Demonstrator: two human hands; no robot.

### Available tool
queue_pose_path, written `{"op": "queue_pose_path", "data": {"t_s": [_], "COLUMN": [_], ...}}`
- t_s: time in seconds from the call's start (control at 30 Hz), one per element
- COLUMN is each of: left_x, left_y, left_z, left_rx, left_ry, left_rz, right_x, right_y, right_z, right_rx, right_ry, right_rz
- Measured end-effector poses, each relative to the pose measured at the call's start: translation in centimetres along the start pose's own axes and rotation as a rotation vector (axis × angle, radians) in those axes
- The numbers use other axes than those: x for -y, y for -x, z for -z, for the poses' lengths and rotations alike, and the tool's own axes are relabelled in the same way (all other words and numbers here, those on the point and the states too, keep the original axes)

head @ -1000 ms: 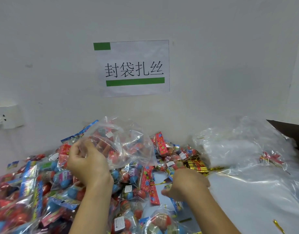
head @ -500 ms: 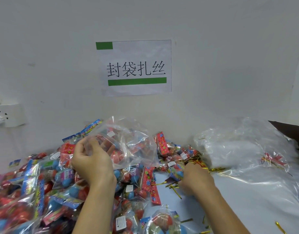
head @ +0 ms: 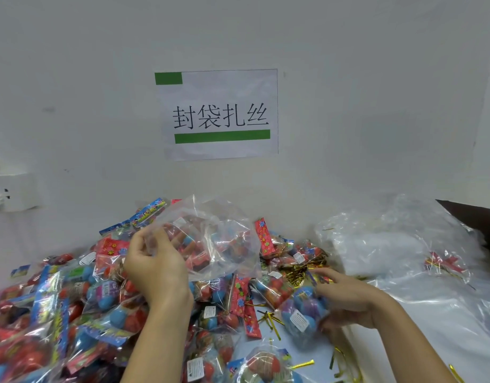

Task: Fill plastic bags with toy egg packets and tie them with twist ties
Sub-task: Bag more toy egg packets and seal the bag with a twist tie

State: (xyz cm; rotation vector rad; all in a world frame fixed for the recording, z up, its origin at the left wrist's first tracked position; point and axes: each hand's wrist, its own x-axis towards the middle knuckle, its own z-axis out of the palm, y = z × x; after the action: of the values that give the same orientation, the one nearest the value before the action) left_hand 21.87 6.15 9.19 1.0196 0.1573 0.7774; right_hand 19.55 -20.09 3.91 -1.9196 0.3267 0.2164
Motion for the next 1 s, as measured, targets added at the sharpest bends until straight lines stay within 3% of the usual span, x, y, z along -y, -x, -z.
{"op": "queue_pose_path", "data": {"t_s": [0.1, 0.27, 0.43, 0.57, 1.0], "left_x": [0.0, 0.1, 0.2, 0.1, 0.5], "left_y": [-0.1, -0.1, -0.2, -0.2, -0.5], "left_z": [0.1, 0.1, 0.1, 0.2, 0.2], "left_rx": [0.0, 0.004, 0.015, 0.017, 0.032], "left_ry": [-0.016, -0.015, -0.013, -0.027, -0.024], "left_rz": [0.009, 0.016, 0.008, 0.003, 0.002], "right_x": [-0.4, 0.1, 1.2, 1.3, 1.4], "right_y": [0.0, 0.3, 0.1, -0.8, -1.4], "right_z": [1.0, 0.9, -0.3, -1.6, 0.2], "right_rx": [0.017, 0.02, -0.01, -0.036, -0.218], "right_ry": [-0.09, 0.023, 0.495, 0.667, 0.386], "right_rz": [-0.044, -0.009, 0.089, 0.103, 0.066]}}
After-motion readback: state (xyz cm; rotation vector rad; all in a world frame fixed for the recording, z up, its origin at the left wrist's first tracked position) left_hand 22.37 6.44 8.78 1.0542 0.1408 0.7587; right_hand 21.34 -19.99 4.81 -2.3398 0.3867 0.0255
